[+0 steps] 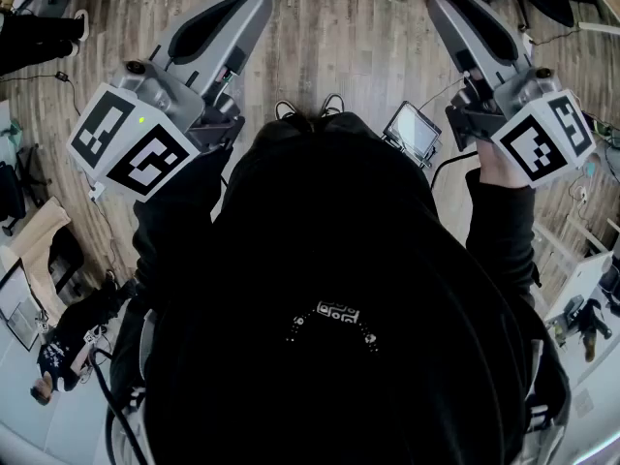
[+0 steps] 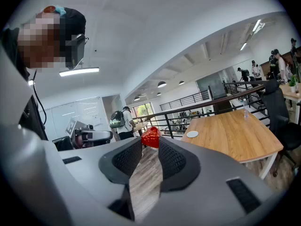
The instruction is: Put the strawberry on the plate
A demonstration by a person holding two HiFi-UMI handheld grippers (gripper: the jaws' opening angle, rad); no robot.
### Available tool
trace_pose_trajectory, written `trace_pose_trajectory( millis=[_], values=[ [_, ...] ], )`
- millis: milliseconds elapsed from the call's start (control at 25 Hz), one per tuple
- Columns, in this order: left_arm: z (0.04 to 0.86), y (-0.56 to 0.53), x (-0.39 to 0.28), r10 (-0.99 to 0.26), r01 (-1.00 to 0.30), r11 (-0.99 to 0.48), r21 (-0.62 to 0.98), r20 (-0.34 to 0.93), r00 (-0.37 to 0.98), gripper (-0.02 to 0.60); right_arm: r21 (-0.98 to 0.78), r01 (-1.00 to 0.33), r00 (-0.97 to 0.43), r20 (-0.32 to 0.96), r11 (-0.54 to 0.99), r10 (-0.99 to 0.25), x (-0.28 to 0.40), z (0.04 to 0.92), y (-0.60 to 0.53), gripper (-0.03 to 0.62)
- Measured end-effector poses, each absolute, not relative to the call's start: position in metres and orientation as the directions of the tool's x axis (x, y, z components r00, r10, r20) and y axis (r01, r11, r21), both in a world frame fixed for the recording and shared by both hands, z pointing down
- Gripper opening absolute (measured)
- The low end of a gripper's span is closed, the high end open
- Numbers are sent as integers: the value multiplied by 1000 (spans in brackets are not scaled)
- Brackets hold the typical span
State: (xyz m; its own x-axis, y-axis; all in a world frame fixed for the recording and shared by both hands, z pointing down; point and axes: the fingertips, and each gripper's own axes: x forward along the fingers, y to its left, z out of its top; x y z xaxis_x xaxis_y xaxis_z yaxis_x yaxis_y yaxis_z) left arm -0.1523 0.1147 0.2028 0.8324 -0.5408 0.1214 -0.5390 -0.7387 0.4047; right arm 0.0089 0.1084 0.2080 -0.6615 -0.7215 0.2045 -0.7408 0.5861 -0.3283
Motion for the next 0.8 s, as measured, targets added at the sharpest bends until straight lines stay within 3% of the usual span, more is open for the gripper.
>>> trace_pose_trajectory(
  millis=[800],
  values=[
    [188, 117, -142, -526, -517, -780, 354, 78, 847, -2, -359, -664, -721, 74, 656, -689, 6, 186, 111, 123]
  ],
)
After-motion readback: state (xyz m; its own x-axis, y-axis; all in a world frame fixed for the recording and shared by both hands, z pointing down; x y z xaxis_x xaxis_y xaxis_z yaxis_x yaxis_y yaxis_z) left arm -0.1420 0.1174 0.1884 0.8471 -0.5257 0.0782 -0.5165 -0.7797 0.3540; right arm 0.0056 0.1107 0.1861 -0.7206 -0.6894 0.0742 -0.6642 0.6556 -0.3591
